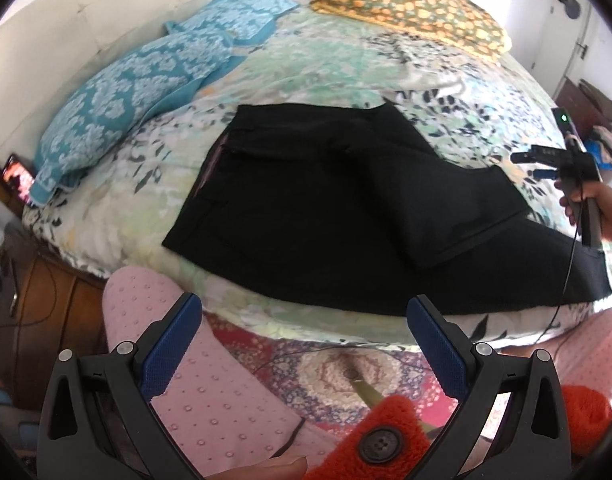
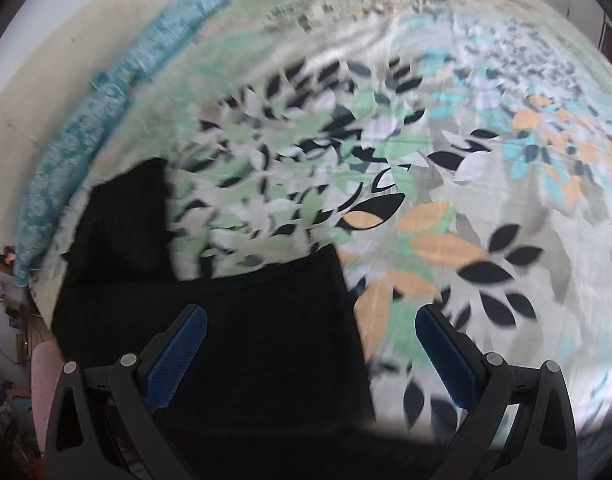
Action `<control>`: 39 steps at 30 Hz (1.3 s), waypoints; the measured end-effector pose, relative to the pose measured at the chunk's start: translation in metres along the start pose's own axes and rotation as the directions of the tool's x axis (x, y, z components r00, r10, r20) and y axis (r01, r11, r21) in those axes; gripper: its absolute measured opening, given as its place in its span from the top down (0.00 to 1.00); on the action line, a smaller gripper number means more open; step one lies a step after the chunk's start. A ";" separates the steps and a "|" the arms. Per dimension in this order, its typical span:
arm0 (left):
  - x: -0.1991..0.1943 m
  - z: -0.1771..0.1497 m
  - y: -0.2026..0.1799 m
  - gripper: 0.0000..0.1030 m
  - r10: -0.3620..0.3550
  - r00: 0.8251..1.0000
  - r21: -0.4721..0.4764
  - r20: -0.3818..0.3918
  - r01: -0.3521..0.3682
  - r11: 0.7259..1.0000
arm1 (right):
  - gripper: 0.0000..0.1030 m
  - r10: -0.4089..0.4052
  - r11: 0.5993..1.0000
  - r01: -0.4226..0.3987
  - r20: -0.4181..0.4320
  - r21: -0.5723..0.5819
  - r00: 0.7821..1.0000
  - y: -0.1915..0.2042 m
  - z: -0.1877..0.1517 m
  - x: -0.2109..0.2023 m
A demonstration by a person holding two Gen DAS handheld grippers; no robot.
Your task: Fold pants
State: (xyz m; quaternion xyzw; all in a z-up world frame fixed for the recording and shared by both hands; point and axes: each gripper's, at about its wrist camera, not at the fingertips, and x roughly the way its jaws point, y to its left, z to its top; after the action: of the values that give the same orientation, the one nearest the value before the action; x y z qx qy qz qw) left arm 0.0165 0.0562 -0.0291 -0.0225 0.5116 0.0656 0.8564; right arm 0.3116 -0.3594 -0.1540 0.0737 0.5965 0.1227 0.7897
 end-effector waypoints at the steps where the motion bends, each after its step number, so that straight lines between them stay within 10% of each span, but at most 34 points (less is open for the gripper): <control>1: 0.001 0.000 0.002 0.01 0.006 1.000 -0.006 -0.003 -0.006 1.000 | 0.00 0.002 1.000 -0.002 -0.021 0.003 1.000 -0.003 0.005 0.008; 11: 0.021 0.004 0.002 0.01 0.042 0.997 -0.010 -0.062 -0.042 0.999 | 0.28 -0.010 0.998 0.001 -0.145 -0.064 0.989 -0.002 0.024 0.063; 13: 0.024 0.003 -0.004 0.01 0.043 0.996 0.010 -0.074 -0.043 0.999 | 0.72 -0.008 0.995 -0.007 -0.150 -0.097 0.989 0.002 0.022 0.065; 19: 0.028 0.006 -0.012 0.01 0.057 0.994 0.036 -0.096 -0.054 0.998 | 0.90 -0.044 0.975 0.034 -0.041 -0.219 0.998 0.014 0.041 0.015; 23: 0.031 0.011 -0.027 0.01 0.072 0.993 0.077 -0.096 -0.065 0.995 | 0.91 -0.196 0.963 0.229 0.214 -0.141 0.957 -0.039 0.095 -0.087; 27: 0.032 0.013 -0.046 0.01 0.086 0.992 0.135 -0.088 -0.073 0.988 | 0.88 -0.495 0.866 0.486 0.346 0.120 0.797 -0.136 0.128 -0.173; 29: 0.035 0.014 -0.055 0.01 0.087 0.991 0.163 -0.098 -0.070 0.984 | 0.62 -0.557 0.831 0.511 0.323 0.222 0.765 -0.177 0.127 -0.183; 30: 0.038 0.016 -0.060 0.01 0.087 0.991 0.175 -0.106 -0.067 0.982 | 0.28 -0.579 0.812 0.513 0.275 0.278 0.767 -0.200 0.123 -0.180; 31: 0.039 0.017 -0.065 0.01 0.085 0.990 0.184 -0.115 -0.063 0.981 | 0.19 -0.589 0.801 0.509 0.256 0.317 0.767 -0.214 0.115 -0.178; 34: 0.044 0.021 -0.076 0.01 0.072 0.990 0.211 -0.125 -0.044 0.976 | 0.19 -0.569 0.795 0.449 0.248 0.407 0.784 -0.249 0.080 -0.170; 39: 0.065 0.037 -0.082 0.01 0.094 0.991 0.234 -0.094 -0.069 0.970 | 0.19 -0.451 0.803 0.315 0.170 0.506 0.876 -0.295 0.018 -0.136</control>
State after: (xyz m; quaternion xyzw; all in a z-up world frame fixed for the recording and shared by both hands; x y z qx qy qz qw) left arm 0.0906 -0.0149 -0.0709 0.0947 0.5604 0.0397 0.8218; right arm 0.3251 -0.6805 -0.1005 0.1535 0.4919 -0.1989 0.8336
